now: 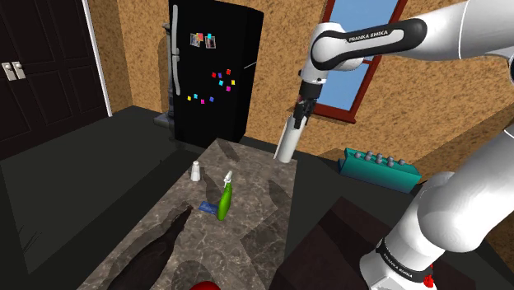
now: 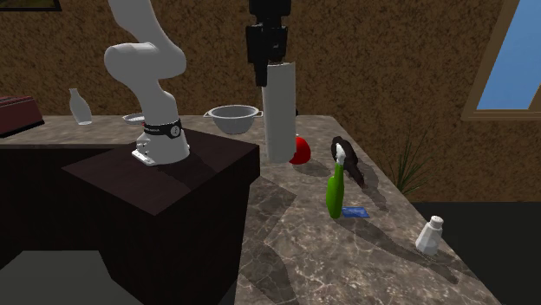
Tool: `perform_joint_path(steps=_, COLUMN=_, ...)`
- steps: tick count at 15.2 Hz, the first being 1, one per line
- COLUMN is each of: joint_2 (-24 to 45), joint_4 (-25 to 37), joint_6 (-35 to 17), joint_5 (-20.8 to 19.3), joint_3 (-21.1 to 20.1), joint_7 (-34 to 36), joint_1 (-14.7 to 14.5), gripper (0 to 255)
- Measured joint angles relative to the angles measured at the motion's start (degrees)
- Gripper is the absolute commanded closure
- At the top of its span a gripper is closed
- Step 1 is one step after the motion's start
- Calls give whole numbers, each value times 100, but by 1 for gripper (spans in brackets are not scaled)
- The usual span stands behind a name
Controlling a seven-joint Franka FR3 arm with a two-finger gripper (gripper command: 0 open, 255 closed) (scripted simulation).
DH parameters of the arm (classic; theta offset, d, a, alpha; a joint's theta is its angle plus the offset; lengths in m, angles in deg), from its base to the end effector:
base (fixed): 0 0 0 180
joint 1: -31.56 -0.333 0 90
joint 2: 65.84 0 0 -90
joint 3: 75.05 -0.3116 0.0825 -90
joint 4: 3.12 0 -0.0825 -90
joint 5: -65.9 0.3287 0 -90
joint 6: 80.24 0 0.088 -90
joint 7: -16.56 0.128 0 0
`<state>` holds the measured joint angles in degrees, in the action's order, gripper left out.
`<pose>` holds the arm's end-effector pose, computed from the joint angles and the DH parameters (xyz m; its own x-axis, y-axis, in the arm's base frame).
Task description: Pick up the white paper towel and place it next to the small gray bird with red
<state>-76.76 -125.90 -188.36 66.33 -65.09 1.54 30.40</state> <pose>0.4321 -0.0695 0.4740 0.9922 0.1113 -0.0555 0.1082 -0.9925 -0.0560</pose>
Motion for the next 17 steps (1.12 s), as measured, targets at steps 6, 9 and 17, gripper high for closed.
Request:
perform_joint_path(steps=6, joint_2=-470, joint_4=-529, joint_6=-82, joint_5=112, joint_3=-496, joint_7=773, joint_1=-326, gripper=255)
perform_joint_path(steps=9, joint_2=-654, joint_4=-673, joint_6=-61, joint_5=210, joint_3=-776, joint_7=1193, joint_1=-507, gripper=255)
perform_joint_path(steps=17, joint_2=-755, joint_4=-825, joint_6=-184, joint_5=541, joint_3=-1561, joint_7=2323, joint_1=-1026, gripper=255)
